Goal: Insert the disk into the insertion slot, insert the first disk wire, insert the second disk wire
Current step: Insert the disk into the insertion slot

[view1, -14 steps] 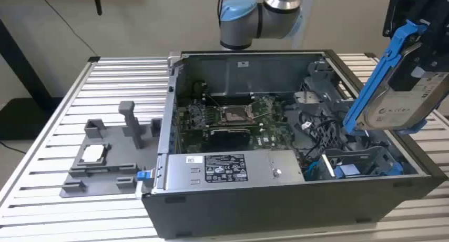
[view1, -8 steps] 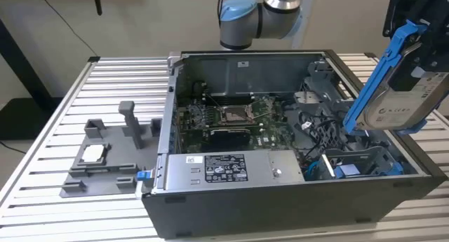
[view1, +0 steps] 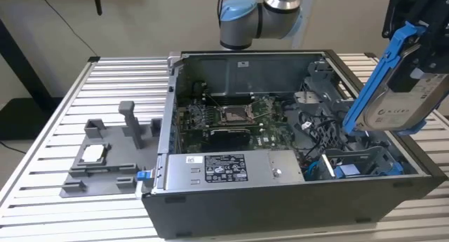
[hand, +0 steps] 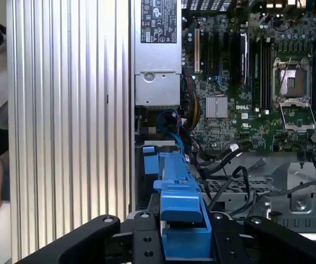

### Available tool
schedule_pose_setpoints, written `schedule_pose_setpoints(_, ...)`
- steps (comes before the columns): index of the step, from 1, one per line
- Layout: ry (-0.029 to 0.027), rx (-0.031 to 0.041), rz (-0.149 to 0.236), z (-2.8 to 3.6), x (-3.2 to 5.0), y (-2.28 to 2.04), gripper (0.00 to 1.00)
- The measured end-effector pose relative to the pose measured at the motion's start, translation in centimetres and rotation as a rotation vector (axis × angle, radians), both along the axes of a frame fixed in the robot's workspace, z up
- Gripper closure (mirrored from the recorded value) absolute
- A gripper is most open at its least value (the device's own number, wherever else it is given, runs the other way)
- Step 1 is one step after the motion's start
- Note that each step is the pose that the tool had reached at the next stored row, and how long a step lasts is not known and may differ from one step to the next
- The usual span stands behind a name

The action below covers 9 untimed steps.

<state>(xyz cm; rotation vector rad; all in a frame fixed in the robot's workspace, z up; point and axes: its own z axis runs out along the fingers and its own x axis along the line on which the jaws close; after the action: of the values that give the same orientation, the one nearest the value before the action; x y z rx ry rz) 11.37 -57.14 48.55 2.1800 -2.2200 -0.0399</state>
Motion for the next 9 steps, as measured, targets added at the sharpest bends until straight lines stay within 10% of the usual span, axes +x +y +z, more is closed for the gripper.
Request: schedule_pose_setpoints(9, -0.0003, -0.0002, 0.0, -0.95, 0.01, 0.0, 0.67)
